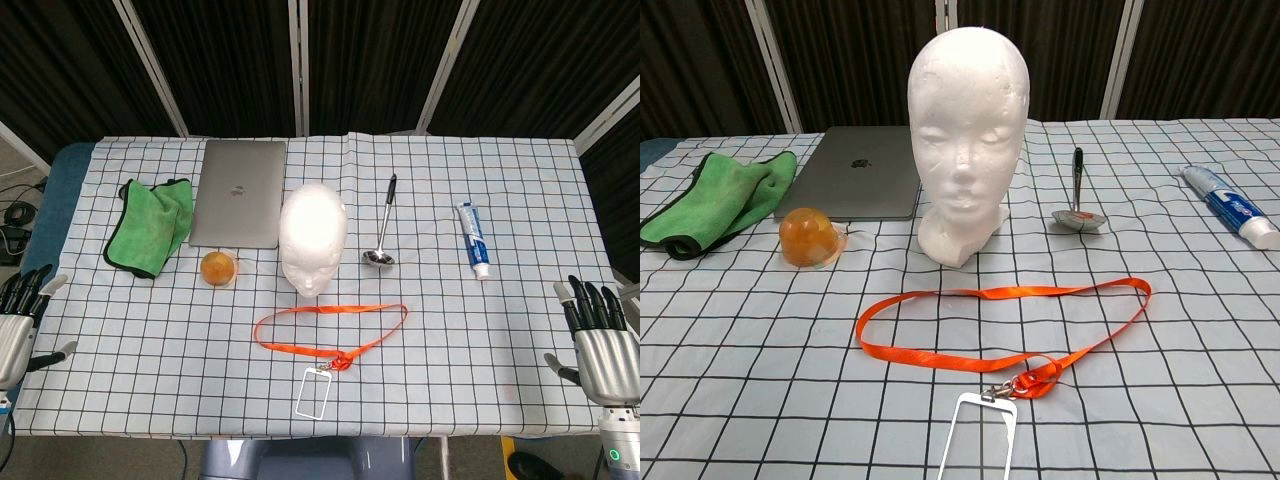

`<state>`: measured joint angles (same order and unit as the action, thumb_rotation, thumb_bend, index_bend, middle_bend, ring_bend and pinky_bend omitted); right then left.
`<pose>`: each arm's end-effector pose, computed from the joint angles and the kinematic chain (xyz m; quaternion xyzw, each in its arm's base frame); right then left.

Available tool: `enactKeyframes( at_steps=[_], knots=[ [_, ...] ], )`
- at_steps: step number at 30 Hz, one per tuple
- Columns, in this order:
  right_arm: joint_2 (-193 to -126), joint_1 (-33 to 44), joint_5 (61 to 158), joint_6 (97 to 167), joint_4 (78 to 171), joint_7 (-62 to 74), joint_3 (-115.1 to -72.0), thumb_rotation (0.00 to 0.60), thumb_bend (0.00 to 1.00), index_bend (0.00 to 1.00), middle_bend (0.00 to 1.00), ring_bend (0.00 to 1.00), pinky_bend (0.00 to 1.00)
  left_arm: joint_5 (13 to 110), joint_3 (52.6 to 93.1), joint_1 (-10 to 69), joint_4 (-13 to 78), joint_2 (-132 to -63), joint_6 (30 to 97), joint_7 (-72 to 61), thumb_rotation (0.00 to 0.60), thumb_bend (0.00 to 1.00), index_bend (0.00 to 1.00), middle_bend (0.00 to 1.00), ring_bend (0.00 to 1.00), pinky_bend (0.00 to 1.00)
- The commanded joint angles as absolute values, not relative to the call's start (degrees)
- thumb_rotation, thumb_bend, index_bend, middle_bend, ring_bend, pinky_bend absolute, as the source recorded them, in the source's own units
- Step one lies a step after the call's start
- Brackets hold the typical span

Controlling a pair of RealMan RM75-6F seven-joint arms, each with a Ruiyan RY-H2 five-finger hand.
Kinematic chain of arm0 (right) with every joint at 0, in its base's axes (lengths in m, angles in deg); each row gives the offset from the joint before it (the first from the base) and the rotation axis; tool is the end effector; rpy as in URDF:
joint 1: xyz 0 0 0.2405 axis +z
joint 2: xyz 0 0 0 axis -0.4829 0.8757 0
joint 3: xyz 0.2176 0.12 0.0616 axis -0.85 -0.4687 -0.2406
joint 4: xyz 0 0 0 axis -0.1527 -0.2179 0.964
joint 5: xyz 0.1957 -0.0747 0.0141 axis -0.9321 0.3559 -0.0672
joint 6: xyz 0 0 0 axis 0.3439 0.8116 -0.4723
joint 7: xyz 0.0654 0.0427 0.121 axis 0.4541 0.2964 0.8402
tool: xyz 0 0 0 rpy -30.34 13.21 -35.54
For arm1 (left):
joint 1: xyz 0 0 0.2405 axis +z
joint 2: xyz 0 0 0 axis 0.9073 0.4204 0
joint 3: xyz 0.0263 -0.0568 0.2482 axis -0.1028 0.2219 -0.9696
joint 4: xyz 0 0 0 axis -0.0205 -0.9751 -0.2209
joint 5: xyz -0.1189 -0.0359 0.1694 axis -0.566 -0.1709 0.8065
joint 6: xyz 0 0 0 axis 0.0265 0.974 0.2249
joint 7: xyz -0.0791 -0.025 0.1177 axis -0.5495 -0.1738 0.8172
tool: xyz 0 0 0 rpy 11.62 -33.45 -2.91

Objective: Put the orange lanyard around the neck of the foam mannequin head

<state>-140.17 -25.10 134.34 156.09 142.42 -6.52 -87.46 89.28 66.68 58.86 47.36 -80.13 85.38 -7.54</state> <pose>-0.3058 -0.1796 0.1679 0.6164 -0.3070 0.3522 0.6339 -0.3125 0.1867 0.1546 -0.6140 -0.3598 -0.4022 0.5760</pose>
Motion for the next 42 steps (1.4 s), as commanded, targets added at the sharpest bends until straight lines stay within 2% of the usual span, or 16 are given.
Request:
enactKeyframes(
  at_steps=[1,7,12,20,23,26,34,42],
  knots=[
    [-140.07,-25.12,133.93,155.82,142.59,-6.50,-87.51,0.600,0.00,0.00,0.00,0.00,0.00,89.20,66.64,58.88,47.40,-80.19,85.29,-7.41,0.600,0.00,0.00,0.00,0.00,0.00],
    [-139.84,-24.66,132.54,153.55,143.53,-5.76,-87.31,0.600,0.00,0.00,0.00,0.00,0.00,88.98,66.53,58.90,47.05,-80.47,85.04,-7.26,0.600,0.00,0.00,0.00,0.00,0.00],
    [-138.78,-19.90,129.97,144.53,145.41,-4.98,-88.25,0.600,0.00,0.01,0.00,0.00,0.00,88.52,66.78,58.41,47.05,-81.14,84.24,-5.79,0.600,0.00,0.00,0.00,0.00,0.00],
    [-142.34,-7.87,127.24,128.93,143.34,-5.32,-92.28,0.600,0.02,0.31,0.00,0.00,0.00,87.53,67.23,57.24,45.15,-82.75,82.24,-4.54,0.600,0.00,0.00,0.00,0.00,0.00],
    [-146.11,-3.29,124.51,123.16,140.46,-6.48,-93.65,0.600,0.09,0.38,0.00,0.00,0.00,86.97,67.37,56.92,43.83,-83.64,81.54,-4.35,0.600,0.00,0.00,0.00,0.00,0.00],
    [-150.22,0.09,121.72,119.46,137.76,-9.33,-94.31,0.600,0.13,0.41,0.00,0.00,0.00,86.20,67.68,56.59,42.74,-84.41,80.86,-4.37,0.600,0.00,0.00,0.00,0.00,0.00],
    [-157.80,5.11,114.06,116.17,133.71,-17.83,-95.07,0.600,0.21,0.42,0.00,0.00,0.00,85.85,67.78,56.11,40.92,-85.42,80.16,-5.05,0.600,0.00,0.00,0.00,0.00,0.00],
    [-162.74,7.69,107.84,116.25,131.86,-24.33,-94.72,0.600,0.25,0.45,0.00,0.00,0.00,85.48,67.71,56.00,40.94,-85.31,79.71,-5.28,0.600,0.00,0.00,0.00,0.00,0.00]
  ],
)
